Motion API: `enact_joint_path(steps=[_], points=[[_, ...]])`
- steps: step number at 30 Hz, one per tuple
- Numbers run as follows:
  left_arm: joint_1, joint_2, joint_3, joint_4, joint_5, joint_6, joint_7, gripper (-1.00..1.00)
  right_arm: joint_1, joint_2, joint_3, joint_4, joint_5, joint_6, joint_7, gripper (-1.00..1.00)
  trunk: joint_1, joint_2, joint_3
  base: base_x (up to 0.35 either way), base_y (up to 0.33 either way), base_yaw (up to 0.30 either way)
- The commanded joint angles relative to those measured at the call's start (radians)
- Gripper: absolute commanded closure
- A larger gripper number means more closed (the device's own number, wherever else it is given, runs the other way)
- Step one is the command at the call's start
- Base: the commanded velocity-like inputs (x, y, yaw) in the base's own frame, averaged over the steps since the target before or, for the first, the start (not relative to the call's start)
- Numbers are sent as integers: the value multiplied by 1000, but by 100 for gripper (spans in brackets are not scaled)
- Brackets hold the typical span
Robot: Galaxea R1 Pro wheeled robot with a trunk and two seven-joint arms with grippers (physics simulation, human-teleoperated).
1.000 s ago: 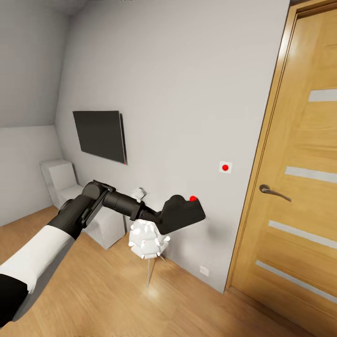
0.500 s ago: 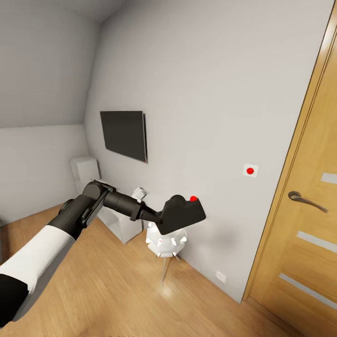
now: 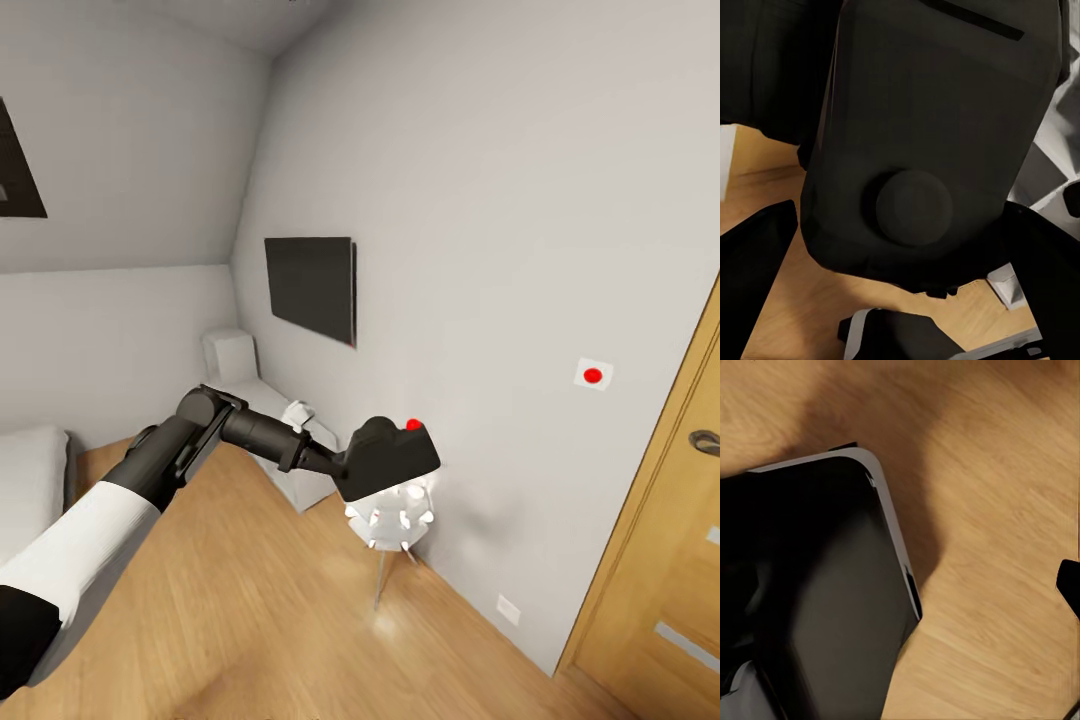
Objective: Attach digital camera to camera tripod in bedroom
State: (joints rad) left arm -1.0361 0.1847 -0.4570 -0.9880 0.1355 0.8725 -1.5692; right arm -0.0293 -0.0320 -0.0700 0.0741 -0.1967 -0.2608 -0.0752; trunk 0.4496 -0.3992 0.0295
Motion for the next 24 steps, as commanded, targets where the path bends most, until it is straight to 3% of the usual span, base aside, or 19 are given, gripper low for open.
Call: enact_joint_path(steps=[1, 17, 24], points=[[-1, 1, -3, 0, 4, 10, -2, 100, -1, 1, -7, 4, -1, -8, 2, -100, 0, -1, 0, 0, -213, 284], [-1, -1, -3, 1, 4, 11, -2, 100, -1, 6, -7, 4, 0, -8, 2, -100, 0, -1, 0, 0, -275, 284], [-1, 0, -3, 2, 4, 11, -2, 100, -1, 6, -7, 4, -1, -8, 2, -100, 0, -1, 0, 0, -85, 284]])
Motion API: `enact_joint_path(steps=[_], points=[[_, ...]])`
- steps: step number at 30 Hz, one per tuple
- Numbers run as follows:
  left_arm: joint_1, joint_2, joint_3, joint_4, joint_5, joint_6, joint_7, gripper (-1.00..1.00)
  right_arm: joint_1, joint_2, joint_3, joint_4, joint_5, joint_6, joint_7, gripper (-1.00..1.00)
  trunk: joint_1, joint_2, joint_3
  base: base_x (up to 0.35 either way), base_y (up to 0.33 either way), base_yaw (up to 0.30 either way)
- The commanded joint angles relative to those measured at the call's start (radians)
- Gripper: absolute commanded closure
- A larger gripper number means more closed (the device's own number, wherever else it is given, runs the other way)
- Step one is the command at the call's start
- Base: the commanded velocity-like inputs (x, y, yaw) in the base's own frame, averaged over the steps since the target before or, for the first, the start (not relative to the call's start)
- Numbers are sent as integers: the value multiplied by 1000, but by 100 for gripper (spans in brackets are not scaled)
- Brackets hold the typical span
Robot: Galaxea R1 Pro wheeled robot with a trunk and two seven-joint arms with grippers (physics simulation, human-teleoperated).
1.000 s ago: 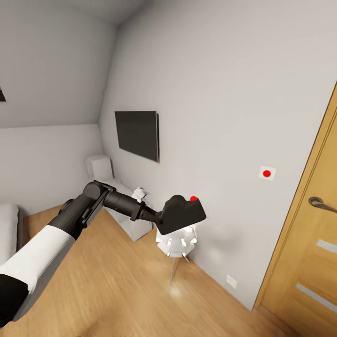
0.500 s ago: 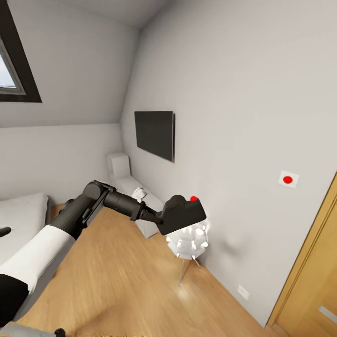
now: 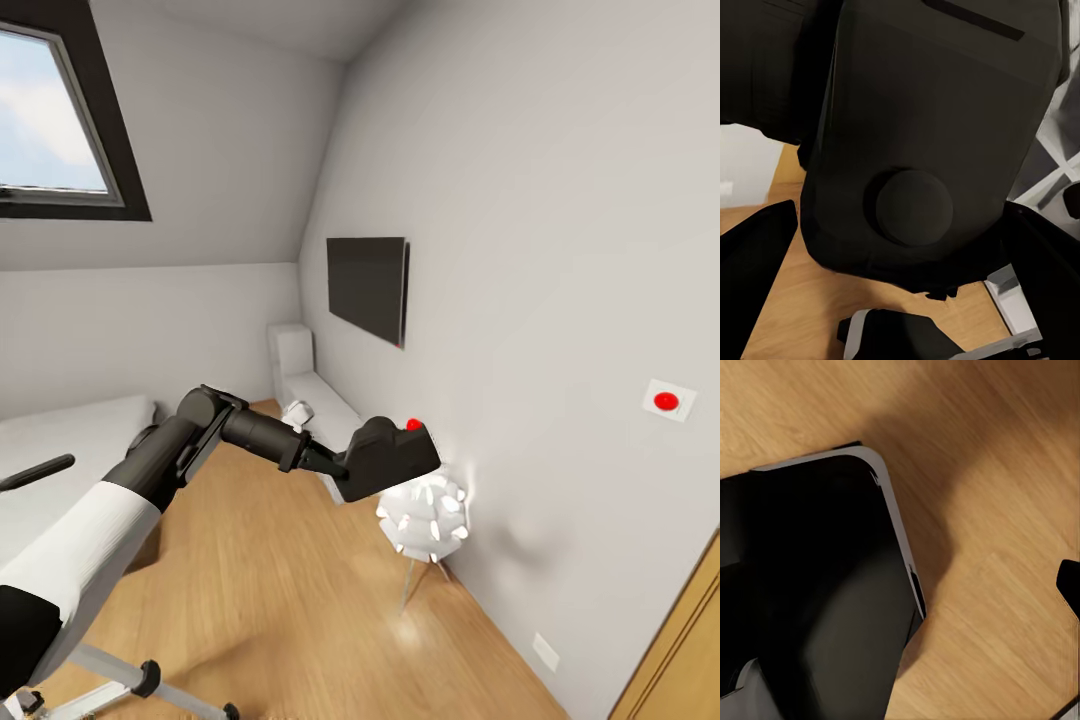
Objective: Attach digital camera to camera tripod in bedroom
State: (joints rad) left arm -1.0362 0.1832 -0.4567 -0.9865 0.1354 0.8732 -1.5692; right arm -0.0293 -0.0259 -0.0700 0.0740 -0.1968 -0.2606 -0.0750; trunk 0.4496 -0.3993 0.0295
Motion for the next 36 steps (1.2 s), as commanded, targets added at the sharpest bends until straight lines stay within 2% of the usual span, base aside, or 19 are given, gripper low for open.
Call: enact_joint_path(steps=[1, 20, 27, 36], points=[[-1, 1, -3, 0, 4, 10, -2, 100, -1, 0, -7, 4, -1, -8, 1, -100, 0, -1, 0, 0, -13, 284], [-1, -9, -3, -1, 4, 10, -2, 100, -1, 0, -7, 4, 0, -8, 1, -100, 0, -1, 0, 0, -4, 284], [-1, -14, -3, -1, 4, 10, -2, 100, -1, 0, -7, 4, 0, -8, 1, -100, 0, -1, 0, 0, -171, 284], [-1, -16, -2, -1, 4, 10, -2, 100, -1, 0, -7, 4, 0, -8, 1, -100, 0, -1, 0, 0, -22, 284]])
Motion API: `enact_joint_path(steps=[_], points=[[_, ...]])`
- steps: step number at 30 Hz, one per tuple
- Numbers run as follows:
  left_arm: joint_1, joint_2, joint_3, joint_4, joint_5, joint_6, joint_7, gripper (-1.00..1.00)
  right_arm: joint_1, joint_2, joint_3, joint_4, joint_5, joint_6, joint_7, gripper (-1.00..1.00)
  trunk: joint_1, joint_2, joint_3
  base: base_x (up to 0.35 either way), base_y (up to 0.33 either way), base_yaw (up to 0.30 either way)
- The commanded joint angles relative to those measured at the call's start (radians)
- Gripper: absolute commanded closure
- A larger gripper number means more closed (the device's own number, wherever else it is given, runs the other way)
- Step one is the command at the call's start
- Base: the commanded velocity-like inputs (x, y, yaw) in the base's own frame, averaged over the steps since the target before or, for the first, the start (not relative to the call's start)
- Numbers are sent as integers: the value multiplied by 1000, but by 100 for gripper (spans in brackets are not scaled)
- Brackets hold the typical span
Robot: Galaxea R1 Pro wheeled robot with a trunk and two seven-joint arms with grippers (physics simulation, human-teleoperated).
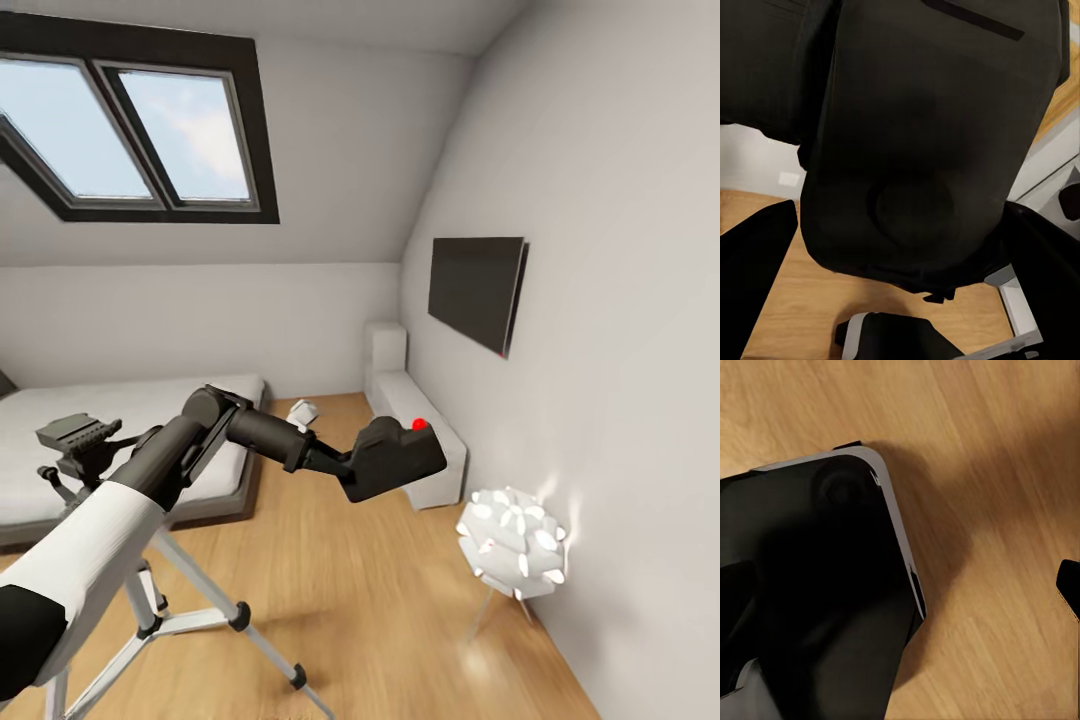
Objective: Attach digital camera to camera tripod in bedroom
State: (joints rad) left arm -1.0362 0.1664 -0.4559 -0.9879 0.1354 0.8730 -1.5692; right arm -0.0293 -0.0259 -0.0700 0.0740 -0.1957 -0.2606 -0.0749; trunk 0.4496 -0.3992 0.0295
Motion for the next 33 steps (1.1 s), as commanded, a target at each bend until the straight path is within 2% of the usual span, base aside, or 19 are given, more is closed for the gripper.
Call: enact_joint_path(steps=[1, 8, 18, 21, 33], points=[[-1, -1, -3, 0, 4, 10, -2, 100, -1, 0, -7, 4, -1, -8, 1, -100, 0, -1, 0, 0, -2, 283], [-1, -2, -3, 0, 4, 11, -2, 100, -1, 0, -7, 4, -1, -8, 2, -100, 0, -1, 0, 0, -1, 236], [-1, -2, -3, 0, 4, 11, -2, 100, -1, 0, -4, 4, -2, -9, 3, -100, 0, -1, -4, 0, 0, 14], [-1, -3, -3, -1, 4, 10, -2, 100, -1, 0, -5, 4, -1, -9, 3, -100, 0, -1, -4, 0, 0, 229], [-1, -4, -3, -1, 4, 11, -2, 100, -1, 0, -5, 4, -1, -9, 3, -100, 0, -1, -4, 0, -267, 284]])
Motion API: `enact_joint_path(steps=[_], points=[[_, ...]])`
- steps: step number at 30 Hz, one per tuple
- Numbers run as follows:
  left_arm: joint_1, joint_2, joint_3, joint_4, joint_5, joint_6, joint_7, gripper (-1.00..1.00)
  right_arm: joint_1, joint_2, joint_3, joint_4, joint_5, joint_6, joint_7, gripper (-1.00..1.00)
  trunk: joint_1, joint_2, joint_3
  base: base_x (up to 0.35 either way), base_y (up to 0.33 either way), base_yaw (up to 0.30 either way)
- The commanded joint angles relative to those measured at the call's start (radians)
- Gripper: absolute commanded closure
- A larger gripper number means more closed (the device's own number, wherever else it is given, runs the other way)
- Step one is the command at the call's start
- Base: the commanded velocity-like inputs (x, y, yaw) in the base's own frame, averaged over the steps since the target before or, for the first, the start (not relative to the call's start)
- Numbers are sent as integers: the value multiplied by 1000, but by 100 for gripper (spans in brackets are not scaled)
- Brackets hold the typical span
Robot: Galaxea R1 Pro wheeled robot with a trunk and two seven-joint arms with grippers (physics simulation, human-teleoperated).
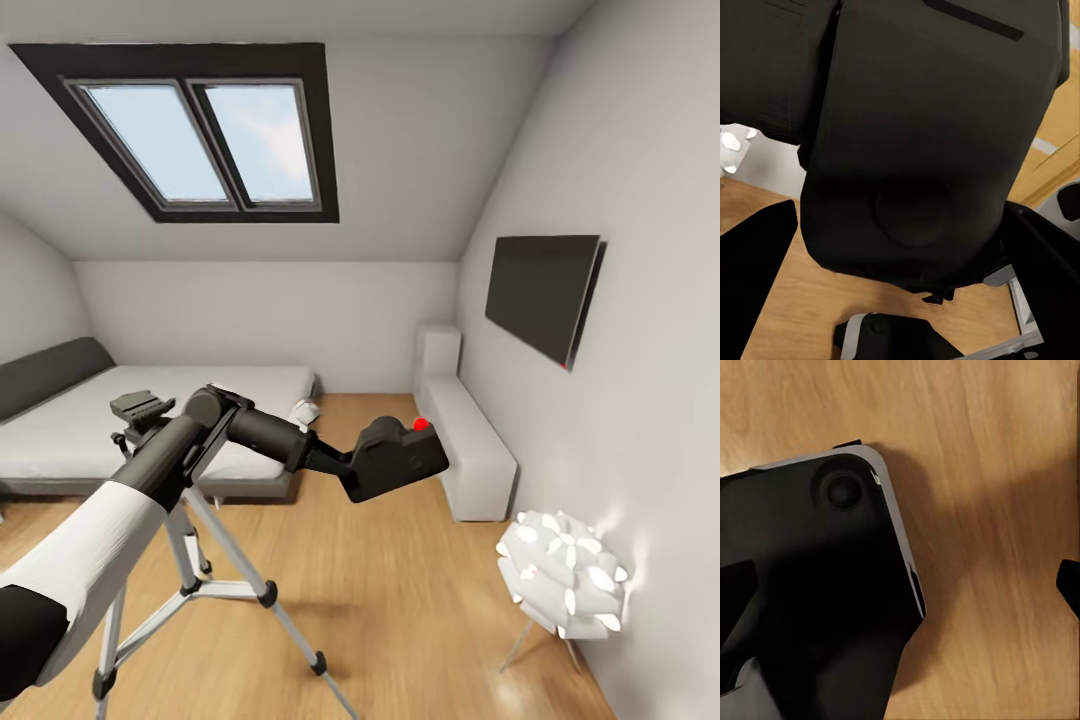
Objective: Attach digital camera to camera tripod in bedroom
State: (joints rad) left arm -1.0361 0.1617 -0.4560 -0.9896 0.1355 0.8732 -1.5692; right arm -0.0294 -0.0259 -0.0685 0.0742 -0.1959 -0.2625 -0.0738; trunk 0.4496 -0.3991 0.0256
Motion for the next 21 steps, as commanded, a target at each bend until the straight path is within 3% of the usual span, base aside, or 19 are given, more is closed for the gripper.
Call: enact_joint_path(steps=[1, 6, 21], points=[[-1, 1, -4, 0, 4, 10, -2, 100, -1, 0, -7, 4, -1, -7, 2, -100, 0, -1, 0, 0, -245, 286], [-1, 1, -4, 0, 4, 9, -2, 100, -1, 0, -7, 4, -1, -7, 2, -100, 0, -1, 0, 0, -148, 286], [-1, 1, -3, 2, 4, 9, -2, 100, -1, 0, -7, 4, 0, -7, 3, -100, 0, -1, 0, 0, -9, 286]])
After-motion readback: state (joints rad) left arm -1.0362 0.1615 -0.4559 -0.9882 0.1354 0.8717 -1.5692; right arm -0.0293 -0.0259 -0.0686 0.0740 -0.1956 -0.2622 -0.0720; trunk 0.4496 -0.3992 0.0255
